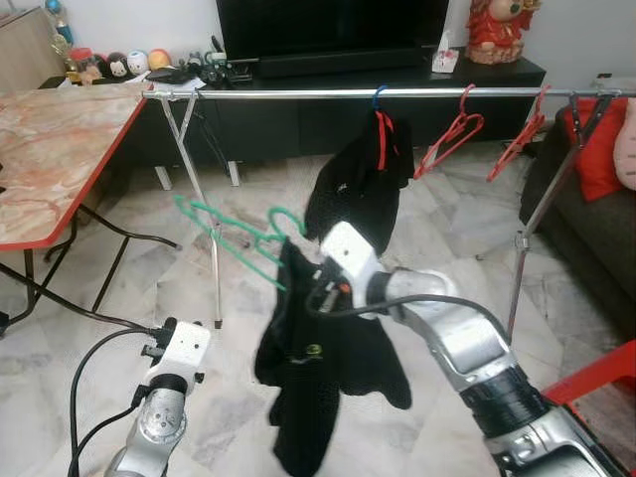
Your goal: Hang hanger
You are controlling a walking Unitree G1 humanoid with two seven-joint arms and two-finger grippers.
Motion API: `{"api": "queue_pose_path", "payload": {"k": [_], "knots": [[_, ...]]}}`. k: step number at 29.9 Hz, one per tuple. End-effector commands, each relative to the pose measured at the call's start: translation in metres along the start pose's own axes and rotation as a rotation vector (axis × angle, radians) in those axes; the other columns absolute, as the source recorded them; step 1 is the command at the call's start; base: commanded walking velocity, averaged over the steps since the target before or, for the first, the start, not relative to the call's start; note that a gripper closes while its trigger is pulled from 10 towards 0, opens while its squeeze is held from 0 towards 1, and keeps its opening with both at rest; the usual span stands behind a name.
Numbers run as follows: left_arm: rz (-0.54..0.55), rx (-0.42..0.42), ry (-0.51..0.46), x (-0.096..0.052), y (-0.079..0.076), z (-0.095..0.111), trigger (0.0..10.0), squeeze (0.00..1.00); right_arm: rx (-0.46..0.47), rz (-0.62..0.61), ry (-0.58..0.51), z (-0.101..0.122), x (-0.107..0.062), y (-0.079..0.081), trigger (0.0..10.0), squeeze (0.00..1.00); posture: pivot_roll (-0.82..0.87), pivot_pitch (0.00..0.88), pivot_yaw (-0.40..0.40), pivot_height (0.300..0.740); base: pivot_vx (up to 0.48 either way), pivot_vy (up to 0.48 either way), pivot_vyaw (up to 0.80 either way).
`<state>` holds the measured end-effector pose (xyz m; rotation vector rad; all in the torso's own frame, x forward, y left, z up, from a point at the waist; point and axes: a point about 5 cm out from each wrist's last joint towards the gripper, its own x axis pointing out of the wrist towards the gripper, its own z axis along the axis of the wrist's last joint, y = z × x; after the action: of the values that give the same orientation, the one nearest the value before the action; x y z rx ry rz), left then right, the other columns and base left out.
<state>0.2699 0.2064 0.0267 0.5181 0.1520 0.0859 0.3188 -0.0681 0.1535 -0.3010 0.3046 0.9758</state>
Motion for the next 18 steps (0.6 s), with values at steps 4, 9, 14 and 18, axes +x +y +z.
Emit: {"api": "queue_pose_path", "payload": {"k": [4,9,14,18], "knots": [[0.007,-0.019,-0.011,0.0,0.001,0.001,10.0,0.0,-0.038,-0.014,-0.062,0.015,-0.005,-0.001,0.0,0.0,-0.17,0.023,0.061,0.74,0.0,0.0,0.0],[-0.35,-0.15,-0.02,-0.009,-0.028,0.005,10.0,0.0,-0.072,0.016,-0.074,0.019,-0.007,-0.003,0.0,0.0,-0.17,0.019,0.066,0.74,0.0,0.0,0.0],[-0.386,-0.175,-0.025,-0.01,-0.03,0.006,10.0,1.0,-0.093,0.03,-0.091,0.026,-0.003,-0.004,0.0,0.0,-0.16,0.018,0.065,0.74,0.0,0.0,0.0],[-0.396,-0.195,-0.033,-0.009,-0.03,0.008,10.0,1.0,-0.112,0.047,-0.109,0.032,-0.001,-0.004,0.0,0.0,-0.16,0.018,0.065,0.74,0.0,0.0,0.0]]}}
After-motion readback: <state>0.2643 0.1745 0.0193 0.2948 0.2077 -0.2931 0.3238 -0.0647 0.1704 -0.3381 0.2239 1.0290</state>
